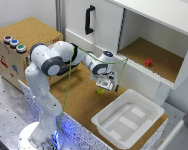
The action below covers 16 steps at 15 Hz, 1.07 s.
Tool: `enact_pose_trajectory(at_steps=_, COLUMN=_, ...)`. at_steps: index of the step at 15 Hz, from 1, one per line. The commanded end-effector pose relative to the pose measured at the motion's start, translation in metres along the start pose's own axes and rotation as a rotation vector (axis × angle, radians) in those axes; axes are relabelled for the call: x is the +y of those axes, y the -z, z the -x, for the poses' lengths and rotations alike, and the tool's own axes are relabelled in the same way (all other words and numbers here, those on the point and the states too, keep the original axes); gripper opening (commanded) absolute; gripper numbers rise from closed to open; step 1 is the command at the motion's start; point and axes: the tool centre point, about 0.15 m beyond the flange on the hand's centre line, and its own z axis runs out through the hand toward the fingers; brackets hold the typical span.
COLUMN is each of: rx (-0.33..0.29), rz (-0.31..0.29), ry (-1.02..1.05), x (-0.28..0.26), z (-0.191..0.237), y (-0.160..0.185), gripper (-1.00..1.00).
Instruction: Lift the yellow block
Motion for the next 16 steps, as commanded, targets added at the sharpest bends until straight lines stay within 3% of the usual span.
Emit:
enact_pose_trajectory(at_steps=1, rx=0.083, rz=0.001, ry=-0.034, x=0.013, z=0.028, y=0.035, gripper=-1.0)
enact_pose_trajectory(at_steps=5, rx=0.041, rz=-0.071, ry=-0.156, x=0.01, z=0.032, y=0.057, gripper=-1.0)
enact_pose_trajectory(at_steps=9, rx=-0.005, rz=-0.042, ry=-0.4, x=0.0, z=0.012, y=0.039, gripper=-1.0)
enact_pose_trajectory(at_steps=11, rx=-0.016, rz=0.004, ry=-0.554, x=-0.005, z=0.002, y=0.029, gripper=-1.0)
enact_pose_trajectory(at_steps=13, rx=-0.02, rz=0.098, ry=-0.71, x=-0.015, z=-0.006, y=0.023, gripper=-1.0)
enact_pose_trajectory(at_steps=16, rx=-0.023, rz=0.138, ry=-1.008, x=-0.012, z=-0.014, y=0.024, gripper=-1.0)
